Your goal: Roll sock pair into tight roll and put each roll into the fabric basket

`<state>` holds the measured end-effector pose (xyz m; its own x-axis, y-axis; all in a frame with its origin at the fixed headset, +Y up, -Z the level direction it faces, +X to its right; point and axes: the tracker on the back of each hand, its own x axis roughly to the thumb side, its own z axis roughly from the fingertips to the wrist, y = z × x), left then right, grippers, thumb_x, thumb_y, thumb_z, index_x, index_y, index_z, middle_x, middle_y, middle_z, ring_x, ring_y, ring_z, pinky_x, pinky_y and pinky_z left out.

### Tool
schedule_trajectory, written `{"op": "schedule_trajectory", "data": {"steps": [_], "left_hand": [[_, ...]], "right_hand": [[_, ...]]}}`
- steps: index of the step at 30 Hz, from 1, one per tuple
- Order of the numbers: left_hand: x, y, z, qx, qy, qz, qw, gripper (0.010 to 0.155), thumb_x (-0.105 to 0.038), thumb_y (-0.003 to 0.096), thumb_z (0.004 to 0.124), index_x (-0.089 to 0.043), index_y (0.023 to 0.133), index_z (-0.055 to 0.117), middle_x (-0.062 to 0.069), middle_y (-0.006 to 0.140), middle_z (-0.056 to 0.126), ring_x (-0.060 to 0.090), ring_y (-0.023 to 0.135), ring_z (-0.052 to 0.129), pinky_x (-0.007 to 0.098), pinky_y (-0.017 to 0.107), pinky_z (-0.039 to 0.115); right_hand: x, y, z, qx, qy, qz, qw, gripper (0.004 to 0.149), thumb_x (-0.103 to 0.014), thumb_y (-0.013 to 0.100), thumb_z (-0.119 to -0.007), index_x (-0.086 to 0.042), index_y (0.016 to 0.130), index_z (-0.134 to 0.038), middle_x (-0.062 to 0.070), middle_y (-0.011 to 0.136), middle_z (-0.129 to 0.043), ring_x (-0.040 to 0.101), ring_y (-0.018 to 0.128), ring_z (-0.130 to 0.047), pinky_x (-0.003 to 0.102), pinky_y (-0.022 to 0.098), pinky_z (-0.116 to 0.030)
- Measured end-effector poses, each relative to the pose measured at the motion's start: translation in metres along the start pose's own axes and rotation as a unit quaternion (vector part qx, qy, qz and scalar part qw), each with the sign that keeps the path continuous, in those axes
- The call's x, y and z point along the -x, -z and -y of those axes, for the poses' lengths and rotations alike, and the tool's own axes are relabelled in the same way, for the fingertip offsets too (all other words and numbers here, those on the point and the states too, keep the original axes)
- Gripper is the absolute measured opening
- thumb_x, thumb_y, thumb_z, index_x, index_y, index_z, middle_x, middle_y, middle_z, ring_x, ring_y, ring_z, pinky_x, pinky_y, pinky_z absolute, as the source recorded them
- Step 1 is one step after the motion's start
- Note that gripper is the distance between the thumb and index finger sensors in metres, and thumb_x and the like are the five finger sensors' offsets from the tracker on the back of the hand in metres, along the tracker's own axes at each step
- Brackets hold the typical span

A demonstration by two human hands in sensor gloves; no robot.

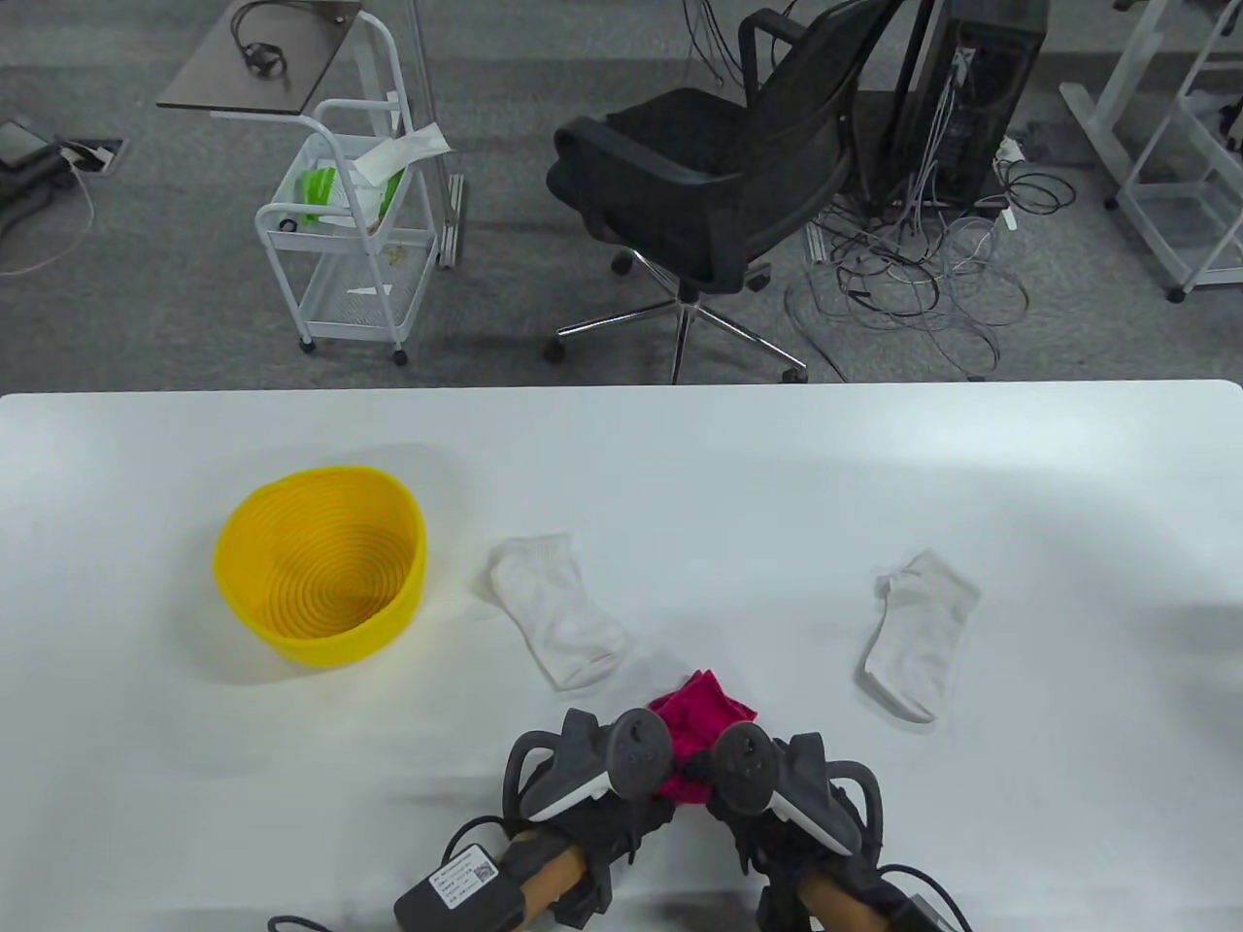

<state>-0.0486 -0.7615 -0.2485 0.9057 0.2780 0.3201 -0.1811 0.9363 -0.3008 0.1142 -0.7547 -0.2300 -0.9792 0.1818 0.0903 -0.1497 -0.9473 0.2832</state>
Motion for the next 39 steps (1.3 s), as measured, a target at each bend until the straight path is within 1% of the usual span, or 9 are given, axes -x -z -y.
{"op": "schedule_trajectory", "data": {"steps": [4,6,9,16,18,22,26,33,39], "left_hand": [[0.000,0.001,0.000,0.024,-0.015,0.002,1.000,0.045,-0.044,0.0376,0.083,-0.028,0.079,0.092,0.003,0.079,0.090,0.022,0.059,0.094,0.047,0.054,0.072],[0.000,0.000,0.001,0.028,-0.016,0.006,0.999,0.045,-0.045,0.0386,0.079,-0.027,0.079,0.091,0.002,0.079,0.089,0.022,0.059,0.092,0.047,0.055,0.071],[0.000,0.000,0.001,0.034,-0.021,0.006,0.999,0.045,-0.045,0.0393,0.077,-0.027,0.078,0.091,0.003,0.078,0.088,0.022,0.059,0.091,0.048,0.055,0.070],[0.002,-0.001,-0.003,0.027,-0.030,0.003,0.999,0.049,-0.049,0.0385,0.075,-0.026,0.078,0.093,0.003,0.077,0.091,0.023,0.056,0.093,0.048,0.054,0.071],[0.004,-0.003,-0.010,0.027,-0.045,-0.004,0.999,0.051,-0.049,0.0384,0.075,-0.026,0.080,0.092,0.003,0.080,0.090,0.024,0.059,0.094,0.049,0.055,0.071],[0.012,-0.008,-0.027,-0.013,-0.092,-0.010,0.996,0.051,-0.047,0.0388,0.076,-0.028,0.084,0.088,0.003,0.084,0.088,0.024,0.062,0.093,0.049,0.056,0.070],[0.018,-0.012,-0.028,-0.008,-0.111,0.004,0.994,0.050,-0.047,0.0382,0.078,-0.033,0.086,0.087,0.003,0.086,0.087,0.024,0.064,0.093,0.049,0.057,0.070],[0.010,-0.004,-0.007,0.036,-0.045,0.006,0.998,0.055,-0.049,0.0349,0.085,-0.032,0.087,0.085,0.002,0.089,0.085,0.023,0.065,0.092,0.049,0.057,0.070],[-0.007,-0.004,0.001,0.004,0.051,0.018,0.999,0.056,-0.045,0.0329,0.089,-0.028,0.086,0.083,0.001,0.083,0.088,0.020,0.059,0.094,0.046,0.054,0.073]], "right_hand": [[0.001,-0.002,0.004,-0.006,0.016,0.005,1.000,0.044,-0.040,0.042,-0.083,-0.042,0.085,-0.079,-0.013,0.090,-0.088,0.016,0.083,-0.089,0.050,0.065,-0.071],[0.001,-0.006,0.015,0.041,0.020,0.012,0.999,0.042,-0.041,0.041,-0.084,-0.043,0.083,-0.081,-0.016,0.090,-0.087,0.014,0.082,-0.089,0.047,0.063,-0.074],[-0.002,-0.012,0.023,0.072,0.018,0.029,0.997,0.039,-0.041,0.039,-0.086,-0.042,0.078,-0.086,-0.016,0.086,-0.091,0.013,0.080,-0.091,0.047,0.062,-0.074],[-0.004,-0.009,0.008,-0.009,-0.028,0.031,0.999,0.043,-0.043,0.039,-0.086,-0.043,0.082,-0.082,-0.017,0.092,-0.087,0.016,0.085,-0.088,0.049,0.063,-0.073],[-0.003,-0.008,0.006,-0.005,-0.031,0.023,0.999,0.045,-0.043,0.039,-0.087,-0.044,0.083,-0.080,-0.017,0.092,-0.086,0.016,0.086,-0.088,0.049,0.063,-0.073],[-0.006,-0.007,0.003,-0.001,-0.045,0.013,0.999,0.048,-0.044,0.039,-0.087,-0.044,0.086,-0.077,-0.016,0.095,-0.084,0.018,0.088,-0.085,0.050,0.064,-0.072],[-0.007,-0.005,-0.003,-0.007,-0.057,0.009,0.998,0.055,-0.044,0.039,-0.087,-0.044,0.090,-0.070,-0.016,0.100,-0.078,0.018,0.091,-0.082,0.050,0.065,-0.070],[-0.005,-0.002,-0.003,0.009,-0.032,-0.005,0.999,0.049,-0.041,0.040,-0.086,-0.044,0.088,-0.074,-0.017,0.095,-0.081,0.015,0.086,-0.086,0.049,0.065,-0.072],[-0.001,0.000,-0.001,0.012,0.000,-0.010,1.000,0.045,-0.039,0.041,-0.084,-0.044,0.085,-0.077,-0.016,0.092,-0.085,0.014,0.084,-0.089,0.048,0.064,-0.072]]}}
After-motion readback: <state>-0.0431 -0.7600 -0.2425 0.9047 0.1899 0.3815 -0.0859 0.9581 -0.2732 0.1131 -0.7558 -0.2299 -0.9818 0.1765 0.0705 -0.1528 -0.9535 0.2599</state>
